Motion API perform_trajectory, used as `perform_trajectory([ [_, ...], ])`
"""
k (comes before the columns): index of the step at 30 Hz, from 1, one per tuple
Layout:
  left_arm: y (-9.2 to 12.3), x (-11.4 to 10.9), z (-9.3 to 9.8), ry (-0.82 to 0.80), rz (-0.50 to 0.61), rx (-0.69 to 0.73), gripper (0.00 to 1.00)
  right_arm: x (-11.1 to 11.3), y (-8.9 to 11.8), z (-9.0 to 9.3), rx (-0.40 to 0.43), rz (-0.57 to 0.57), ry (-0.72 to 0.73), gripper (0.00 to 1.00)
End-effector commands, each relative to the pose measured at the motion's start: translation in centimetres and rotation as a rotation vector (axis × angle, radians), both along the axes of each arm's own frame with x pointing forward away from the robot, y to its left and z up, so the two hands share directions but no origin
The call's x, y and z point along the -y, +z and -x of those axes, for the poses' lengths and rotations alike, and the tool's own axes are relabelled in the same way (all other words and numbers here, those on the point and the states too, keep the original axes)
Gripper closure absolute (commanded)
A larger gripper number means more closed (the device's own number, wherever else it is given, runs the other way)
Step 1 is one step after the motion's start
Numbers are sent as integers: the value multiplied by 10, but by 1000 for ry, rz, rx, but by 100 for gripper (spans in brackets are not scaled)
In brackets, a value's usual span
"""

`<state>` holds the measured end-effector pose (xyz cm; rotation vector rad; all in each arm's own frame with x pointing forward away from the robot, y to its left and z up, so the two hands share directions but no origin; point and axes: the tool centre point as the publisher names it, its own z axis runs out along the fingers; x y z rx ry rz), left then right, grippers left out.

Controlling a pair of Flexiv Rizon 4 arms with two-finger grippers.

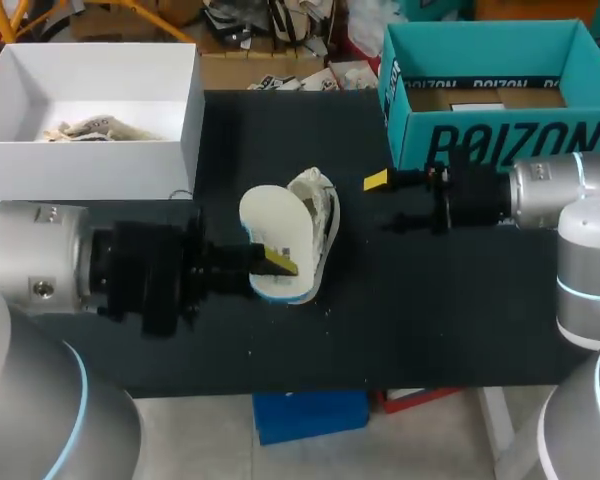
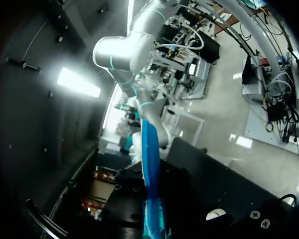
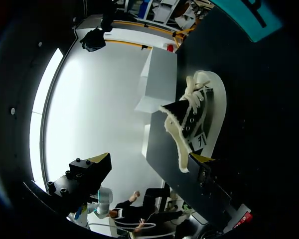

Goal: Take the shoe out of the shoebox, open the shoe tongue, remove and reinsert the insole, then place the shoe into the shoebox

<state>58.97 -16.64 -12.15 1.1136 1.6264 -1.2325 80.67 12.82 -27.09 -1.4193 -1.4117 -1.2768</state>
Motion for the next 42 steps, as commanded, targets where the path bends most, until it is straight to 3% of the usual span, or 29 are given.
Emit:
perform_trajectory([
  [1,-45,-1,14,30,105,99,100,-2,-1,1,1,0,-3,0],
  [10,-105,-11,3,29,153,195,100,-2,-1,1,1,0,-3,0],
  [16,-129,-16,-12,19,165,231,100,-2,-1,1,1,0,-3,0],
  [21,-136,-18,-24,3,152,246,100,-2,-1,1,1,0,-3,0],
  [38,-136,-18,-24,3,152,246,100,-2,-1,1,1,0,-3,0],
  [42,-145,-13,-23,-35,177,327,100,-2,-1,1,1,0,-3,0],
])
